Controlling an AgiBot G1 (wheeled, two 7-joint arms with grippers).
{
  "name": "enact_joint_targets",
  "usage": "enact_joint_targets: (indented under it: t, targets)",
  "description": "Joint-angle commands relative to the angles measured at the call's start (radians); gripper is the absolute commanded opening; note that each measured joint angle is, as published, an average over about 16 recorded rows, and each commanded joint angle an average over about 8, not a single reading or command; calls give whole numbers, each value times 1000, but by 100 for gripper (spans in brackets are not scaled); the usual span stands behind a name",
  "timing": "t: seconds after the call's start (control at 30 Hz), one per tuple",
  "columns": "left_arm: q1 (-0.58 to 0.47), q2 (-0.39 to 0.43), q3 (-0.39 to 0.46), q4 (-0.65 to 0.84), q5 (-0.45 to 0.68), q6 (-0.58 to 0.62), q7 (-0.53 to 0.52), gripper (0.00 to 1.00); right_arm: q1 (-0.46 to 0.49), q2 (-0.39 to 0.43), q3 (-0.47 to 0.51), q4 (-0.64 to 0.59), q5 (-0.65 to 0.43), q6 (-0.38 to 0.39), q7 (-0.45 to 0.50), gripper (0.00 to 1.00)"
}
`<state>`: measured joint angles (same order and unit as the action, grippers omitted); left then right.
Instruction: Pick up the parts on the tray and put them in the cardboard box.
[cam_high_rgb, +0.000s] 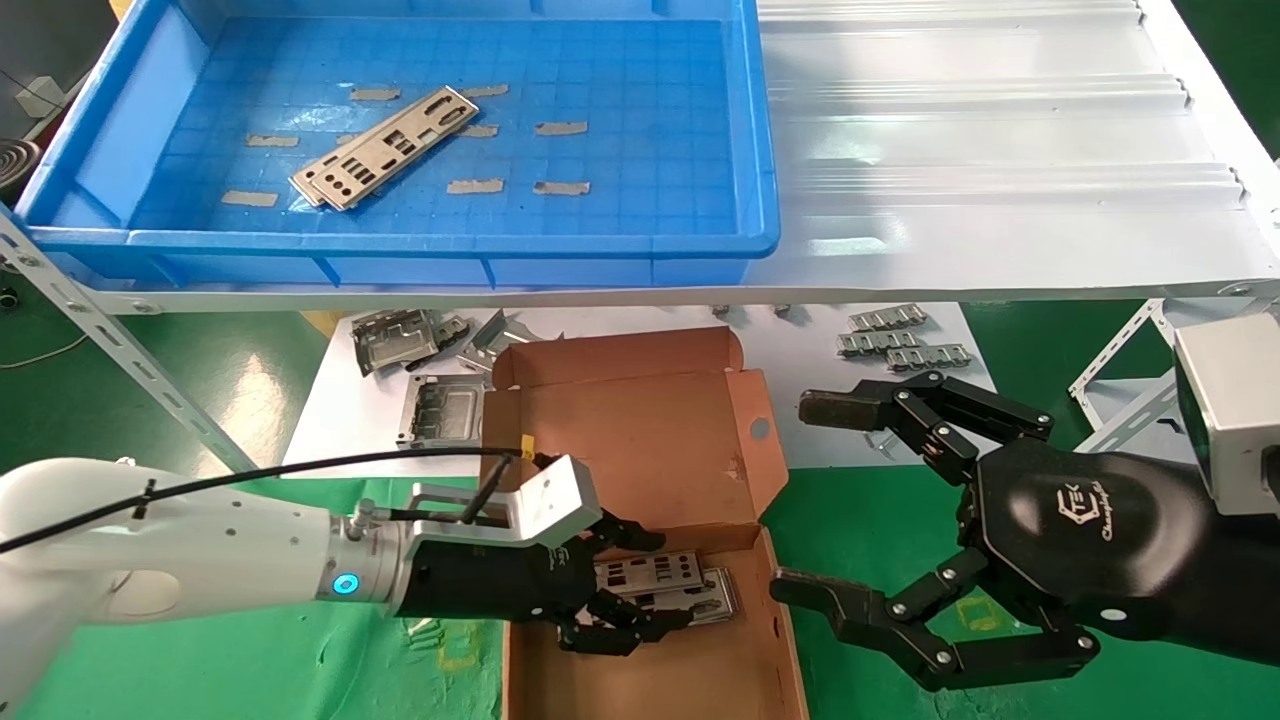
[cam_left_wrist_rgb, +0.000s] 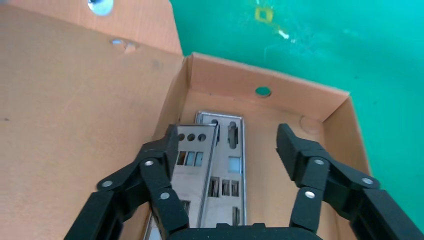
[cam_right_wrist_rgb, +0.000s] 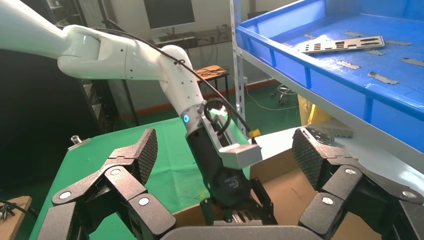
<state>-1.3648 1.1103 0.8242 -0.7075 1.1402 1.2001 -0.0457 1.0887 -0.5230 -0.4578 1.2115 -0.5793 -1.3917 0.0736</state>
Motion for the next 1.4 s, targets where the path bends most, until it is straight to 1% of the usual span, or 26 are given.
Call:
enact_joint_targets:
  t: [0.03, 0.4, 0.5, 0.77, 1.4]
  targets:
    - [-3, -5, -5, -1, -13, 17, -6, 100, 0, 0, 0, 0, 0, 0, 0, 100]
    - [33, -87, -87, -73, -160, 144, 15, 100, 0, 0, 0, 0, 0, 0, 0, 100]
    - [40, -94, -97, -78, -175, 158, 13, 100, 0, 0, 0, 0, 0, 0, 0, 100]
    - [41, -97, -99, -86, -173, 148, 10, 100, 0, 0, 0, 0, 0, 0, 0, 100]
    - [118, -221, -237, -237, -246, 194, -37, 100, 0, 0, 0, 0, 0, 0, 0, 100]
